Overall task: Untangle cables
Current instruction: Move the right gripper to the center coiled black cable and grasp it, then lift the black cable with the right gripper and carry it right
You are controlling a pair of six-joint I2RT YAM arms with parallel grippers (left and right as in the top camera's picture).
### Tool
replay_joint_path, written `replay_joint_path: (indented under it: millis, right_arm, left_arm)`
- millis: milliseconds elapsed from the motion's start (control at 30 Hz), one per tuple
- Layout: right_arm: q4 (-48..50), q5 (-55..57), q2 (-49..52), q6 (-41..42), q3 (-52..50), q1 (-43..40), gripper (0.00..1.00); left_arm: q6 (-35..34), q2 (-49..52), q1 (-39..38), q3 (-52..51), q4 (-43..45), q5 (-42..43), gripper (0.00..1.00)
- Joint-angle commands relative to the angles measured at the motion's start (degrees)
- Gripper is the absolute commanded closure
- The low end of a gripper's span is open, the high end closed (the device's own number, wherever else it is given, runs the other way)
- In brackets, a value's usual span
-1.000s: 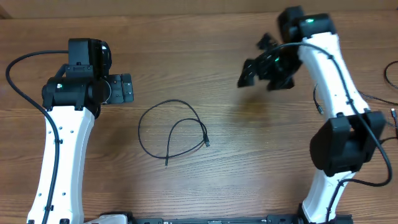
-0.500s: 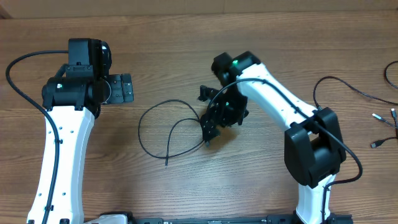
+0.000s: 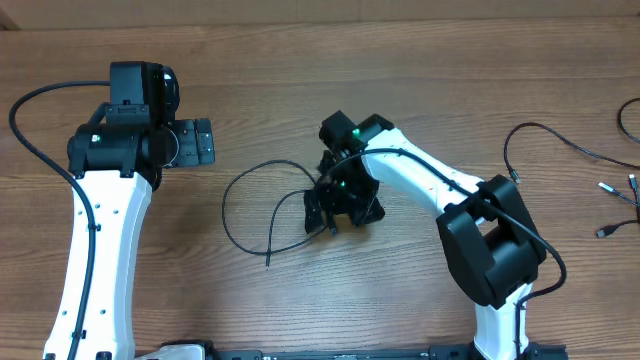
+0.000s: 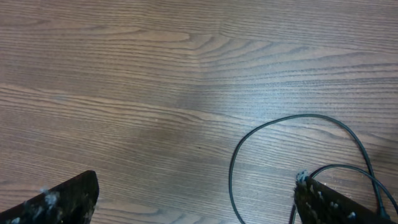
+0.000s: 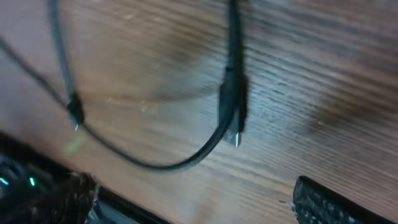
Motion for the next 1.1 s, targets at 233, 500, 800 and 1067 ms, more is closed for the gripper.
replay_joint_path:
  millis: [233, 500, 800, 1067]
  right_arm:
    - [9.33, 13.99, 0.15, 33.33, -5.77, 8.44, 0.05]
    - [17.05, 16.46, 0.15, 49.35, -5.77, 15.30, 0.23]
    - [20.52, 16.04, 0.15, 55.47, -5.77, 16.26, 0.36]
    - [21.35, 16.02, 0.37, 56.78, -6.10, 16.50, 0.55]
  left_arm:
    - [0.63, 0.35, 0.31, 0.44, 0.02, 0.50, 0.00]
    - [0.63, 0.35, 0.31, 0.44, 0.02, 0.52, 0.00]
    - [0.63, 0.35, 0.31, 0.44, 0.02, 0.50, 0.00]
    - [0.63, 0.35, 0.31, 0.44, 0.02, 0.50, 0.00]
